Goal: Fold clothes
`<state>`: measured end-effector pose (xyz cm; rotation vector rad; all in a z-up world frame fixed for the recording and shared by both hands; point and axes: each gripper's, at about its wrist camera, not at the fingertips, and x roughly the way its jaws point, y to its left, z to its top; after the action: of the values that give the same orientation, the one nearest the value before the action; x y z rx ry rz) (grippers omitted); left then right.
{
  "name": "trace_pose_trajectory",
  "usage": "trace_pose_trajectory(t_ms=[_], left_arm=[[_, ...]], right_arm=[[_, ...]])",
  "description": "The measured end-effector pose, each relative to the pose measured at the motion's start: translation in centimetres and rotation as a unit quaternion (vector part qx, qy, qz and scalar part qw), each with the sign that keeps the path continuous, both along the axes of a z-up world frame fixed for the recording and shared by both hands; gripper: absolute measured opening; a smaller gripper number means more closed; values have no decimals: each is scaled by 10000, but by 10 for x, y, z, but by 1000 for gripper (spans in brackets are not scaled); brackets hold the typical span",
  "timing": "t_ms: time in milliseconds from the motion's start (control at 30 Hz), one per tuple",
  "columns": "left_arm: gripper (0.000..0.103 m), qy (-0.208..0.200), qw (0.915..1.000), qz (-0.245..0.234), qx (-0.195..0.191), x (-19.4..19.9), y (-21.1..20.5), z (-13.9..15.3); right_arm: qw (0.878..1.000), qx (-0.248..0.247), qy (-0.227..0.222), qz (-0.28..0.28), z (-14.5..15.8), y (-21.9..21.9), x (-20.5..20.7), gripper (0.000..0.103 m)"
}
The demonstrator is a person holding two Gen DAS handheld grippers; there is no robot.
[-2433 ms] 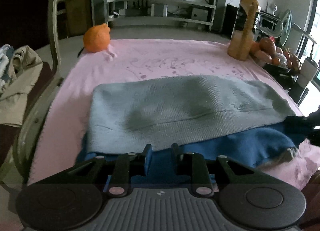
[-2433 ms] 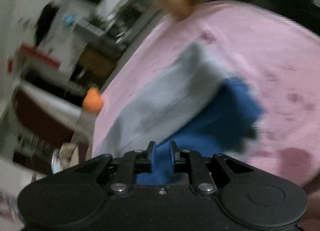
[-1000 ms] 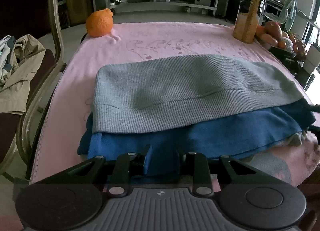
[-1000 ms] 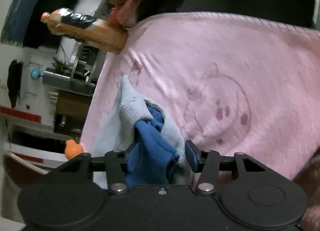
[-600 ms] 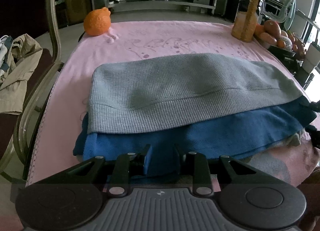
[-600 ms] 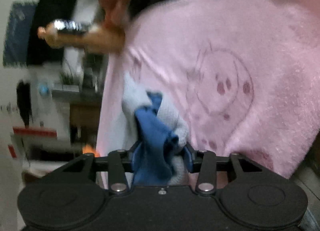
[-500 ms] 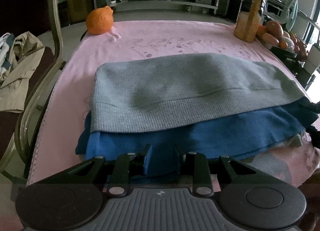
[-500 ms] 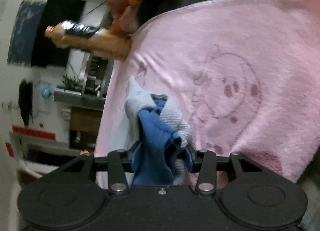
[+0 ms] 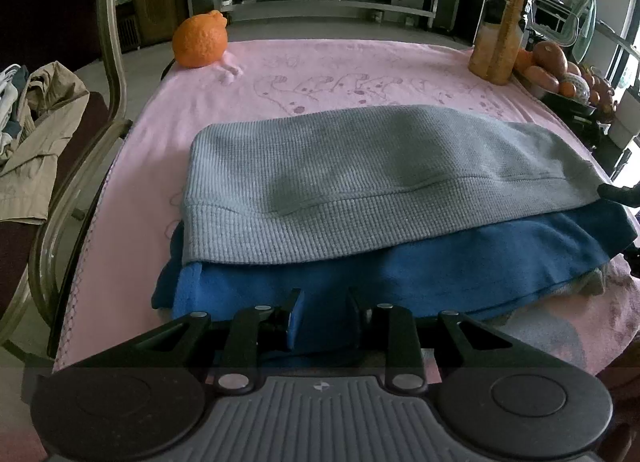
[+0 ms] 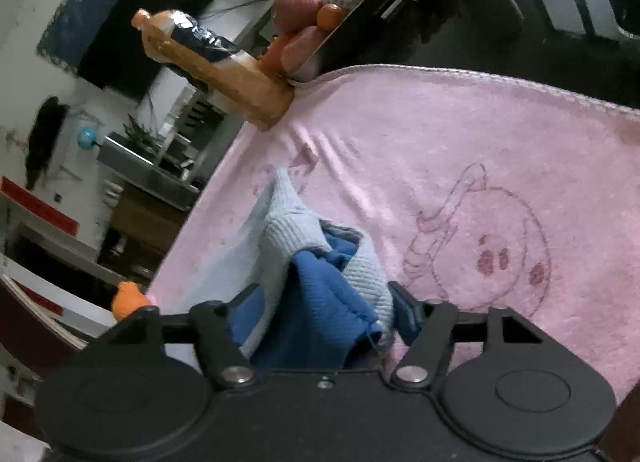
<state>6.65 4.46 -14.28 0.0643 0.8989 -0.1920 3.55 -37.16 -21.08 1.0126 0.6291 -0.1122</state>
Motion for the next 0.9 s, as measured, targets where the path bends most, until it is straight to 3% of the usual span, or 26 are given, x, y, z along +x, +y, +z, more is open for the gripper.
trace_pose_trajectory(t_ms=[67, 100, 167, 267, 400, 533, 667, 733, 767, 900], left_arm=[[28, 1, 10000, 6, -22, 0, 0, 0], [28, 2, 10000, 5, -45, 0, 1, 0], [28, -17, 10000, -19, -63, 0, 0, 1], [28, -48, 9999, -63, -69, -1, -1, 2], [28, -50, 10000, -64, -44, -1, 0, 1], [28, -39, 10000, -34, -60, -1, 1, 2], [28, -46, 9999, -88, -46, -1, -2, 1], [28, -52, 9999, -117, -27, -1, -3, 1], [28, -51, 9999, -125, -24, -2, -3, 1], [28, -41, 9999, -124, -13, -2, -3, 0]], right_arm=[[9978, 661, -18, 27, -8, -11, -5, 66], [9930, 1183, -58, 17, -15, -17, -11, 60], [9770, 2124, -98, 140, -30, -25, -15, 53], [9551, 2876, -397, 591, -37, -23, -12, 46], [9693, 2147, -775, 911, -13, -12, -5, 50], [9853, 1494, -139, 815, -15, 0, 0, 51], [9830, 1476, 200, 1070, -17, 5, 4, 46], [9755, 1886, 145, 1124, -22, 5, 7, 48], [9755, 1947, 113, 1020, -23, 4, 7, 48], [9949, 1005, 79, -72, -8, -4, 2, 49]])
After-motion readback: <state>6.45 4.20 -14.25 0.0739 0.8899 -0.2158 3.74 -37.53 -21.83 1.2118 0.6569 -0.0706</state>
